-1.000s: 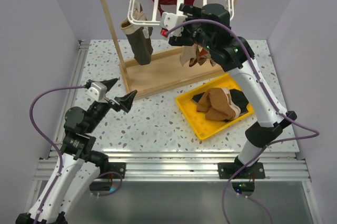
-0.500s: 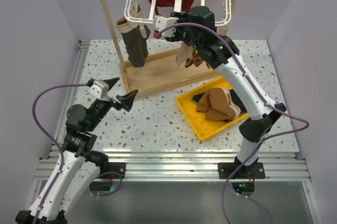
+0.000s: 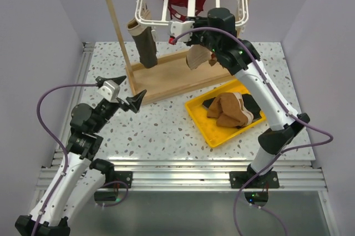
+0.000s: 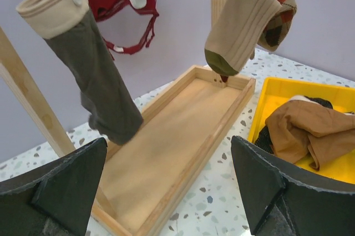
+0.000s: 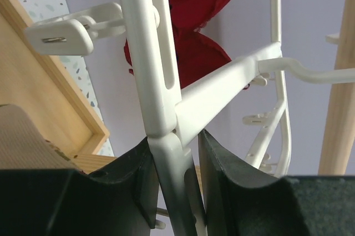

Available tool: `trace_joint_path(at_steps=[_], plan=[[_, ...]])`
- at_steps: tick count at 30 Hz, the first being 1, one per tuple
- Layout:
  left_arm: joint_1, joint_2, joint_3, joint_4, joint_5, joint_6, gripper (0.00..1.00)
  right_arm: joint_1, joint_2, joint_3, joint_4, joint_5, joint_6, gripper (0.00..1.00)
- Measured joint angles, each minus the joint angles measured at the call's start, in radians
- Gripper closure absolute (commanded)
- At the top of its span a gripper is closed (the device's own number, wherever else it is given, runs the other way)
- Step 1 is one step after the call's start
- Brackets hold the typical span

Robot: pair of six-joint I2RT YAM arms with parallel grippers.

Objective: Remove the underwear clipped to the hanger

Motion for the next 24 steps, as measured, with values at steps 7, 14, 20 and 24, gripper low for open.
trace_joint_path(at_steps=[7,14,20,24], plan=[[0.0,0.129,0.09,0.121,0.07,0.052,0.1,-0.083,-0.06,-0.029,0.001,-0.097,-0.003,0.66],[0.003,0.306,0.198,0.286,0.126,0.061,0.1,-0.13,-0.084,-0.044,0.002,-0.156,-0.003,0.66],[0.021,0.455,0.272,0.459,0.158,0.034,0.09,-0.138,-0.084,-0.06,0.008,-0.182,-0.002,0.66],[0.03,0.557,0.353,0.522,0.179,0.005,0.09,-0.142,-0.084,-0.068,0.012,-0.188,-0.002,0.67]])
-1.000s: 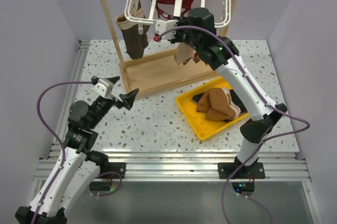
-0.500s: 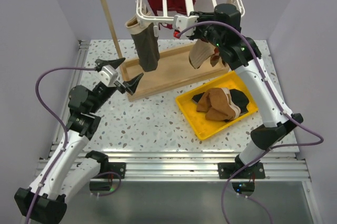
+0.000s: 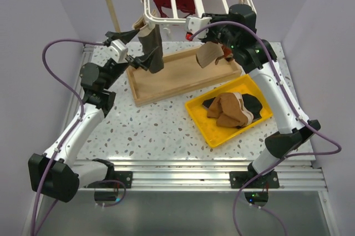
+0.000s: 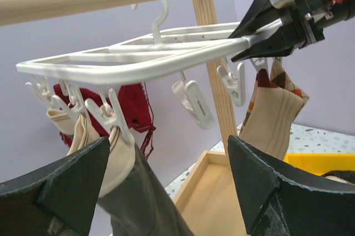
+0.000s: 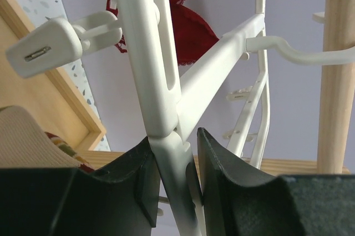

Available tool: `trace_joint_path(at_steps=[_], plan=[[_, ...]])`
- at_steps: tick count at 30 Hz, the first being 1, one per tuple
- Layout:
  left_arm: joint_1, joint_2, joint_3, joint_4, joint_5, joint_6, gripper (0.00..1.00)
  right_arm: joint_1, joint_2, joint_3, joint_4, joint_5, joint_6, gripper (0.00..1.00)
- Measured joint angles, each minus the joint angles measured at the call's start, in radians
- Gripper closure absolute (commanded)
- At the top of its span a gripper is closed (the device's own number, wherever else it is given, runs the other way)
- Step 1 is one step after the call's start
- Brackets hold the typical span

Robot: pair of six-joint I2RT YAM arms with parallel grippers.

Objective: Remove the underwear clipped to the hanger

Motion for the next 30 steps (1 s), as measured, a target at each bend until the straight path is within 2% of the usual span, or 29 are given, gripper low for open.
trace_joint_path(at_steps=[8,13,23,30], plan=[[0.006,0.134,0.09,0.113,0.029,-0.023,0.14,-0.005,-0.006,-0.019,0.02,-0.011,0.0,0.67],[0.006,0.195,0.143,0.122,0.036,-0.016,0.17,-0.008,-0.008,-0.019,0.02,-0.025,0.006,0.67],[0.009,0.192,0.15,0.122,-0.019,0.012,0.17,-0.008,-0.008,-0.022,0.023,-0.028,0.011,0.67],[0.027,0.201,0.169,0.112,-0.034,0.0,0.21,-0.008,-0.016,-0.027,0.027,-0.032,0.011,0.67]])
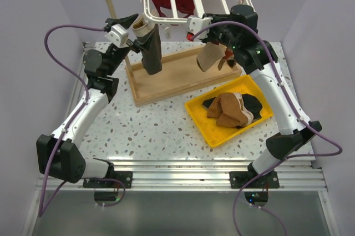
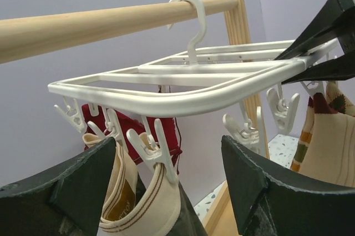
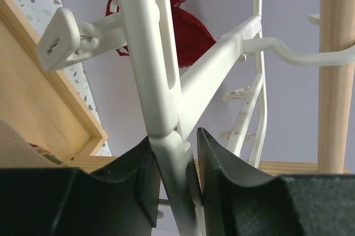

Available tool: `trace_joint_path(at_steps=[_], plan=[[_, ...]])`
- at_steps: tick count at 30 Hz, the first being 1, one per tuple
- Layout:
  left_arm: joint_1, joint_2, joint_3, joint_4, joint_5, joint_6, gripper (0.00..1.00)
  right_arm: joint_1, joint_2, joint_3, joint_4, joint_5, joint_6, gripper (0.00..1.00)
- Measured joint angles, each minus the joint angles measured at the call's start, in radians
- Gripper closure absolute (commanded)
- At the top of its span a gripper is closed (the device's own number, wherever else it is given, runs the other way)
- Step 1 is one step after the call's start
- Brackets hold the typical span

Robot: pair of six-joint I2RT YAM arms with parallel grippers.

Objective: Remove the underwear clipped to the hanger

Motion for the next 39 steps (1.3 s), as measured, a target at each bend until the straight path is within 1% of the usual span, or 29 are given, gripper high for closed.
trace_joint_path(at_steps=[4,18,25,26,30,31,33,34,36,37,39], plan=[[0.01,0.024,0.044,-0.008,0.001,-0.024,0.22,0.0,-0.005,-0.002,0.002,-0.003,0.002,0.67],[0.016,0.089,0.126,-0.08,0.014,-0.071,0.31,-0.001,-0.007,-0.003,0.003,-0.016,0.006,0.67],[0.017,0.12,0.164,-0.106,0.027,-0.085,0.39,-0.001,-0.014,-0.004,0.005,-0.019,0.007,0.67],[0.017,0.122,0.168,-0.109,0.028,-0.09,0.44,-0.001,-0.016,-0.004,0.005,-0.02,0.007,0.67],[0.018,0.134,0.191,-0.113,0.029,-0.112,0.53,-0.001,-0.016,-0.004,0.006,-0.021,0.008,0.67],[0.018,0.135,0.193,-0.113,0.029,-0.118,0.58,-0.001,-0.016,-0.005,0.006,-0.021,0.008,0.67],[0.018,0.136,0.196,-0.113,0.029,-0.128,0.64,-0.001,-0.016,-0.007,0.007,-0.021,0.008,0.67],[0.018,0.136,0.198,-0.113,0.031,-0.131,0.72,-0.001,-0.016,-0.007,0.007,-0.021,0.008,0.67],[0.018,0.136,0.2,-0.113,0.032,-0.143,0.85,-0.001,-0.016,-0.009,0.007,-0.021,0.008,0.67],[0.018,0.136,0.2,-0.113,0.034,-0.147,0.98,-0.001,-0.016,-0.009,0.008,-0.021,0.008,0.67],[0.018,0.136,0.2,-0.113,0.034,-0.153,1.0,-0.002,-0.016,-0.009,0.007,-0.02,0.007,0.67]])
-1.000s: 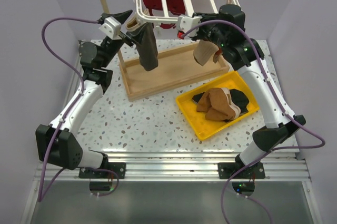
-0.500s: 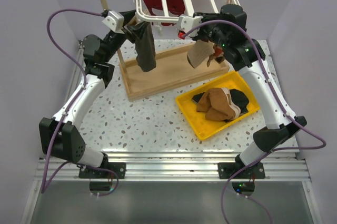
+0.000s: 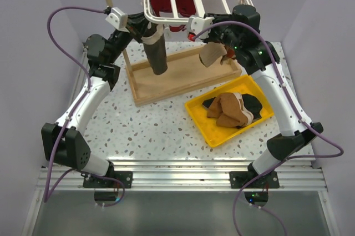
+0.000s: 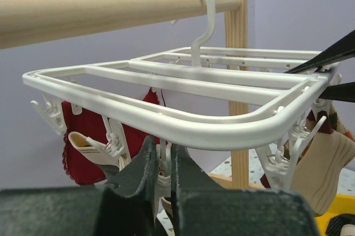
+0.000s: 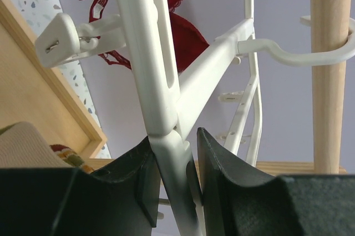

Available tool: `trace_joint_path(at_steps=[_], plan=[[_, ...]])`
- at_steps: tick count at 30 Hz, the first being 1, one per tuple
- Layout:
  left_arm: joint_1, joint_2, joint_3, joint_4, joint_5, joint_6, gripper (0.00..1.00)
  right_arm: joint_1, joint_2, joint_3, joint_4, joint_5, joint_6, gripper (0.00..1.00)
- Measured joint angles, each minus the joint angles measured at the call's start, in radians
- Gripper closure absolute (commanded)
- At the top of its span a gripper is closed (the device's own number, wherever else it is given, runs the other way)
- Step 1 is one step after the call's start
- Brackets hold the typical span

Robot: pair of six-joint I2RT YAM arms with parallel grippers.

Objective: Remove the underwear clipped to the hanger

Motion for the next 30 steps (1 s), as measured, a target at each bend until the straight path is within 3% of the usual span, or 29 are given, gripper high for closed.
trace_joint_path(at_steps=[3,4,6,7,10,13,21,30], plan=[[0.005,0.0,0.0,0.003,-0.002,-0.004,0.98,-0.002,0.0,0.0,0.0,-0.002,0.0,0.67],[0.004,0.0,0.0,0.003,-0.002,-0.004,0.76,-0.002,0.0,-0.001,0.0,-0.002,0.0,0.67],[0.005,-0.002,-0.001,0.003,-0.002,-0.004,0.59,-0.002,0.0,-0.002,0.0,-0.002,0.0,0.67],[0.005,-0.007,-0.002,0.001,-0.002,-0.004,0.46,-0.002,0.0,-0.002,0.0,-0.002,0.0,0.67],[0.004,-0.048,-0.038,-0.01,-0.005,0.003,0.34,-0.002,-0.002,-0.005,0.002,-0.003,-0.002,0.67],[0.005,-0.135,-0.104,-0.042,-0.01,0.046,0.28,-0.004,-0.005,-0.01,0.004,-0.007,-0.005,0.66],[0.01,-0.36,-0.232,-0.135,-0.071,0.215,0.26,-0.031,-0.029,-0.011,-0.008,-0.052,-0.016,0.64],[0.013,-0.264,-0.261,-0.15,-0.086,0.227,0.26,-0.069,-0.04,-0.013,-0.01,-0.088,-0.02,0.63]])
